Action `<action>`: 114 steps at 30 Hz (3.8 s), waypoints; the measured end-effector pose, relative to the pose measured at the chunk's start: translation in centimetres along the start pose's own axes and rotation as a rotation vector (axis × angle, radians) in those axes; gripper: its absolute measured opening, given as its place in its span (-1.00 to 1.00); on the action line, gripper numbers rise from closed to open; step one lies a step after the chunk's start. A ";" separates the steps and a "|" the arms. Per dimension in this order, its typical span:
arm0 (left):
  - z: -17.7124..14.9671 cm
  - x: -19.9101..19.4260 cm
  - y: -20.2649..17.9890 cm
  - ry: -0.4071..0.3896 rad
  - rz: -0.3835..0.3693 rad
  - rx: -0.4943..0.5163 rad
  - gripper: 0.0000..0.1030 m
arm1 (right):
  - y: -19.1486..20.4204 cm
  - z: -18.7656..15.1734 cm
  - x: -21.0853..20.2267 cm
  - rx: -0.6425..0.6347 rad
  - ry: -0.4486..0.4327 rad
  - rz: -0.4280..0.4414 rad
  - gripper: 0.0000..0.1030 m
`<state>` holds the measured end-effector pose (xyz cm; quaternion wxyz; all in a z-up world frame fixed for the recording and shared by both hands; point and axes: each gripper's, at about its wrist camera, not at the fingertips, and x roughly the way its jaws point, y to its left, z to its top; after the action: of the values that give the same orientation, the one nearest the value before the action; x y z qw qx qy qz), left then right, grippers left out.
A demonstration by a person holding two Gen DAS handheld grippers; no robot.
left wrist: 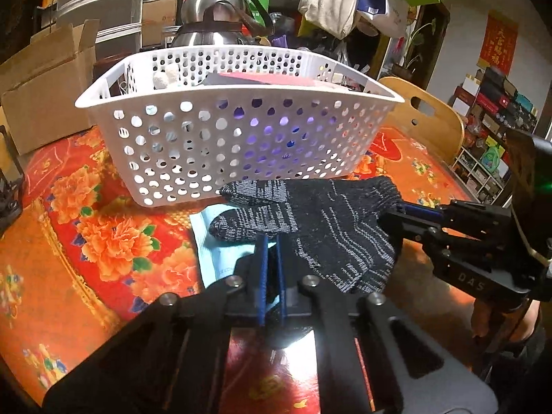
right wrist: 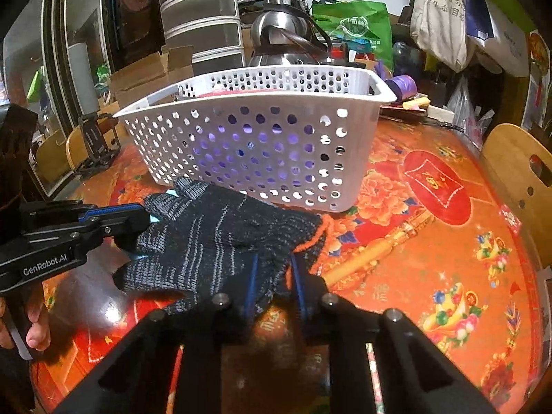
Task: Organize soft objects
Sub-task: 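Grasp the gray knit glove with both grippers at its cuff, then carry the gray glove over the basket and open both grippers, then grasp the light blue wipes pack with both grippers at its edge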
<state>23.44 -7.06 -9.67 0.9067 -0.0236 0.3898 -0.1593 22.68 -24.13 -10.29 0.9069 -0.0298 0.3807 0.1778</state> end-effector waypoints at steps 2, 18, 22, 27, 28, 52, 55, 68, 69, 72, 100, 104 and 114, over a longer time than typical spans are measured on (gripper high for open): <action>0.0 -0.4 0.1 -0.007 -0.009 -0.010 -0.98 | -0.2 0.0 -0.1 0.011 -0.004 0.015 -0.67; 0.1 -1.1 0.8 -0.039 -0.005 -0.005 -0.51 | -0.8 0.0 -0.1 0.040 -0.004 0.041 -0.68; 0.2 -0.4 0.5 -0.015 0.024 0.008 0.30 | -0.8 0.0 0.0 0.037 -0.002 0.039 -0.68; 0.9 0.4 -0.4 -0.034 0.076 0.045 0.36 | -0.7 0.1 0.1 0.034 0.005 0.033 -0.68; 1.1 0.8 -0.3 -0.024 0.074 0.036 0.36 | -0.7 0.1 0.2 0.031 0.006 0.031 -0.68; 0.1 1.5 -0.3 0.011 -0.006 0.008 -0.94 | 2.1 -0.3 -2.3 -0.052 -0.085 0.006 -0.73; -0.1 0.5 0.1 -0.003 -0.018 -0.009 -0.95 | 2.7 -0.4 -3.8 -0.052 -0.113 0.014 -0.73; 0.7 -7.1 0.5 -0.128 -0.087 -0.045 -0.95 | 5.5 3.1 -10.9 -0.088 -0.211 0.017 -0.77; 1.1 -7.8 0.5 -0.138 -0.090 -0.043 -0.95 | 5.6 3.5 -11.3 -0.088 -0.219 0.018 -0.77; 2.3 -9.7 0.6 -0.165 -0.095 -0.040 -0.95 | 5.7 4.8 -12.3 -0.085 -0.235 0.018 -0.77; 22.1 -2.4 5.1 -0.098 0.117 -0.064 -0.65 | 0.2 18.5 -1.2 -0.004 -0.187 -0.005 0.22; 20.3 0.6 6.8 -0.050 0.123 -0.100 0.33 | -1.7 16.7 0.9 0.031 -0.115 -0.042 0.38; 15.9 1.3 8.2 -0.043 0.132 -0.130 0.35 | -2.6 13.5 -0.6 0.073 -0.118 -0.054 0.38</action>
<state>37.91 -0.98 -0.90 0.9200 -0.0601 0.3804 -0.0727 32.40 -24.15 -0.50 0.9327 0.0034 0.3320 0.1409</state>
